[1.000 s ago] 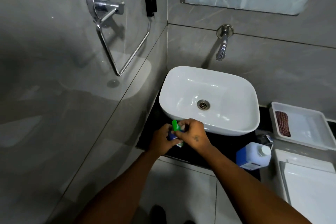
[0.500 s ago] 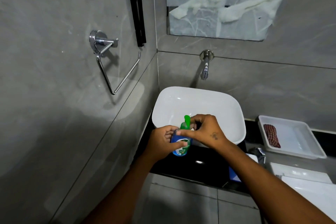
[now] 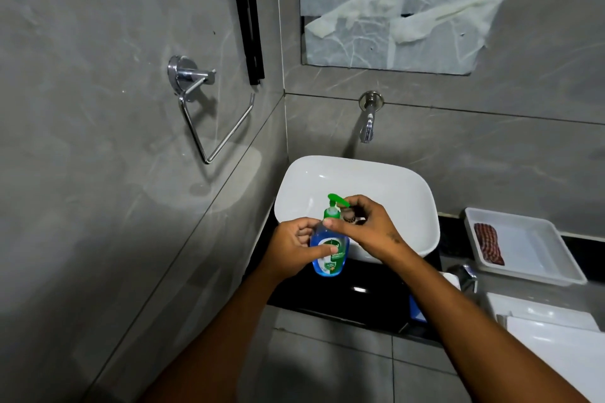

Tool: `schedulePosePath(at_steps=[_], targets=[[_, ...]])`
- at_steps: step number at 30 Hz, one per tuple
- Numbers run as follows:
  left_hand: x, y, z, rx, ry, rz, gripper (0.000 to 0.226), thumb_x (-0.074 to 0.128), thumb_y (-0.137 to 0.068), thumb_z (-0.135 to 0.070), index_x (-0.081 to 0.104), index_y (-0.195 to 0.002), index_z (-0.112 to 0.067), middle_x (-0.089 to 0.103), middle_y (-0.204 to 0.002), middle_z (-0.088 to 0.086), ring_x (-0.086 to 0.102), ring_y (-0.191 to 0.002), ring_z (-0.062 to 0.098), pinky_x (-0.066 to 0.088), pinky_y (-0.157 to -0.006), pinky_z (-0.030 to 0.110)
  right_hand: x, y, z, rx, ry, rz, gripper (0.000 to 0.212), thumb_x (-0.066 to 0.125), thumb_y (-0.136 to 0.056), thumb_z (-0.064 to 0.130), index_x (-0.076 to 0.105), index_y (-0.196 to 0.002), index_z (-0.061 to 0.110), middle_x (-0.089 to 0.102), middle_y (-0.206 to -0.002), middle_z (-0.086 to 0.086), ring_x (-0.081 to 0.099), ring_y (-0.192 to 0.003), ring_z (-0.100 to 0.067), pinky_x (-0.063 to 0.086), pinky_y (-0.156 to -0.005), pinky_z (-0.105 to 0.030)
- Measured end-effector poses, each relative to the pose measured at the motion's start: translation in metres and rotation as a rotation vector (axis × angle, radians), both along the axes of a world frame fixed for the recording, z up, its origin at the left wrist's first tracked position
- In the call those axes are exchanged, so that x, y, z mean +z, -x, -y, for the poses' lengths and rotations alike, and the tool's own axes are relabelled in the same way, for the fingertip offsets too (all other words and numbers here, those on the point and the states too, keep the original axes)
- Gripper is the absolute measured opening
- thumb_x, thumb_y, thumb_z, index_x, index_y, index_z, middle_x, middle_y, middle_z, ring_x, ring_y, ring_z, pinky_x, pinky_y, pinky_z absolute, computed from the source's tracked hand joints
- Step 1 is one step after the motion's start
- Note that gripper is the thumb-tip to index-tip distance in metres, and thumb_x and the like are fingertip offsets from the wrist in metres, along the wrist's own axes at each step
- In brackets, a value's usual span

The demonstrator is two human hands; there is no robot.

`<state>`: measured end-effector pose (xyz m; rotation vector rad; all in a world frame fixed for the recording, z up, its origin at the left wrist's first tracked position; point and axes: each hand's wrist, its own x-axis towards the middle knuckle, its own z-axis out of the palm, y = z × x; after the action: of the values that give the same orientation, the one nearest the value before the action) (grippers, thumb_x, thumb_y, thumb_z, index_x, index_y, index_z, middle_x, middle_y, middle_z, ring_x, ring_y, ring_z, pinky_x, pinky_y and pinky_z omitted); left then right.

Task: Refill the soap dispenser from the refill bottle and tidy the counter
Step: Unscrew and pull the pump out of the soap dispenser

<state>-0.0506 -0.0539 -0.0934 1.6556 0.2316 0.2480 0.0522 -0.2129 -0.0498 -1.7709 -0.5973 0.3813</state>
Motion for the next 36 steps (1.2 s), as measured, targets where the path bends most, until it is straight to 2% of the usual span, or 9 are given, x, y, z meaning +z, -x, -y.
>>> schedulePosePath(at_steps=[4, 8, 12, 15, 18, 20, 24, 31, 36], targets=[[0.003, 0.002, 0.002, 0.012, 0.017, 0.003, 0.037, 0.087, -0.073, -0.008, 0.071, -0.106, -0.011, 0.078, -0.100, 0.005, 0.076, -0.091, 0.024, 0.063, -0.076, 0.033, 0.003, 0.002, -0.001, 0.014, -0.055, 0.025, 0.023, 0.079, -0.078, 0.013, 0.071, -0.094, 0.028, 0.071, -0.103, -0.005, 0.066, -0.096, -0.025, 0.056, -0.091, -0.046], [0.004, 0.004, 0.004, -0.011, 0.033, 0.009, 0.036, 0.086, -0.074, -0.008, 0.071, -0.106, -0.016, 0.079, -0.099, -0.001, 0.076, -0.094, 0.023, 0.062, -0.076, 0.030, 0.007, 0.004, -0.004, -0.046, -0.018, 0.013, 0.031, 0.086, -0.068, 0.036, 0.069, -0.091, 0.025, 0.070, -0.094, 0.001, 0.065, -0.088, -0.018, 0.058, -0.080, -0.029], [0.004, 0.004, 0.004, -0.002, 0.036, 0.011, 0.039, 0.087, -0.073, -0.010, 0.070, -0.109, -0.009, 0.078, -0.102, 0.008, 0.076, -0.093, 0.026, 0.063, -0.079, 0.036, 0.009, 0.004, -0.007, 0.003, -0.052, 0.023, 0.025, 0.080, -0.077, 0.023, 0.067, -0.095, 0.036, 0.068, -0.103, 0.004, 0.065, -0.097, -0.018, 0.057, -0.086, -0.029], [0.004, 0.005, 0.003, -0.030, 0.061, 0.028, 0.042, 0.086, -0.074, -0.011, 0.070, -0.113, -0.008, 0.077, -0.105, 0.007, 0.075, -0.097, 0.027, 0.063, -0.081, 0.039, 0.010, 0.004, -0.010, -0.072, 0.012, 0.032, 0.035, 0.087, -0.065, 0.040, 0.065, -0.091, 0.030, 0.068, -0.097, 0.003, 0.065, -0.091, -0.014, 0.057, -0.082, -0.029], [0.003, 0.004, 0.003, -0.027, 0.059, 0.021, 0.043, 0.086, -0.074, -0.009, 0.068, -0.113, -0.004, 0.077, -0.105, 0.010, 0.075, -0.096, 0.028, 0.062, -0.082, 0.041, 0.010, 0.004, -0.011, -0.008, 0.058, 0.059, 0.024, 0.082, -0.073, 0.024, 0.067, -0.091, 0.031, 0.067, -0.105, 0.002, 0.064, -0.098, -0.013, 0.056, -0.092, -0.039], [0.005, 0.004, 0.003, -0.033, 0.067, 0.024, 0.042, 0.085, -0.075, -0.009, 0.068, -0.114, -0.006, 0.077, -0.106, 0.009, 0.075, -0.097, 0.028, 0.062, -0.083, 0.040, 0.009, 0.003, -0.012, -0.006, 0.047, 0.042, 0.036, 0.082, -0.072, 0.025, 0.064, -0.102, 0.031, 0.066, -0.107, 0.004, 0.063, -0.100, -0.011, 0.056, -0.090, -0.034], [0.007, 0.004, 0.002, -0.037, 0.080, 0.011, 0.041, 0.085, -0.075, -0.007, 0.069, -0.114, -0.007, 0.077, -0.106, 0.008, 0.075, -0.097, 0.027, 0.062, -0.081, 0.037, 0.010, 0.004, -0.014, -0.031, 0.058, 0.065, 0.024, 0.086, -0.069, 0.029, 0.068, -0.084, 0.026, 0.070, -0.090, 0.004, 0.065, -0.086, -0.016, 0.056, -0.077, -0.025], [0.009, 0.007, 0.000, -0.025, 0.038, -0.061, 0.039, 0.085, -0.075, -0.013, 0.068, -0.110, -0.011, 0.076, -0.106, 0.007, 0.076, -0.092, 0.021, 0.063, -0.074, 0.030, 0.038, -0.003, -0.014, -0.129, -0.191, 0.013, 0.026, 0.088, -0.067, 0.018, 0.077, -0.091, 0.013, 0.075, -0.089, -0.013, 0.067, -0.081, -0.032, 0.059, -0.081, -0.044], [0.007, 0.007, -0.001, -0.007, 0.036, -0.092, 0.038, 0.085, -0.075, -0.013, 0.068, -0.108, -0.011, 0.076, -0.105, 0.006, 0.077, -0.091, 0.019, 0.062, -0.071, 0.026, 0.054, -0.014, -0.008, -0.138, -0.199, -0.007, 0.027, 0.090, -0.063, 0.015, 0.074, -0.084, 0.022, 0.076, -0.089, -0.008, 0.070, -0.080, -0.023, 0.061, -0.081, -0.035]])
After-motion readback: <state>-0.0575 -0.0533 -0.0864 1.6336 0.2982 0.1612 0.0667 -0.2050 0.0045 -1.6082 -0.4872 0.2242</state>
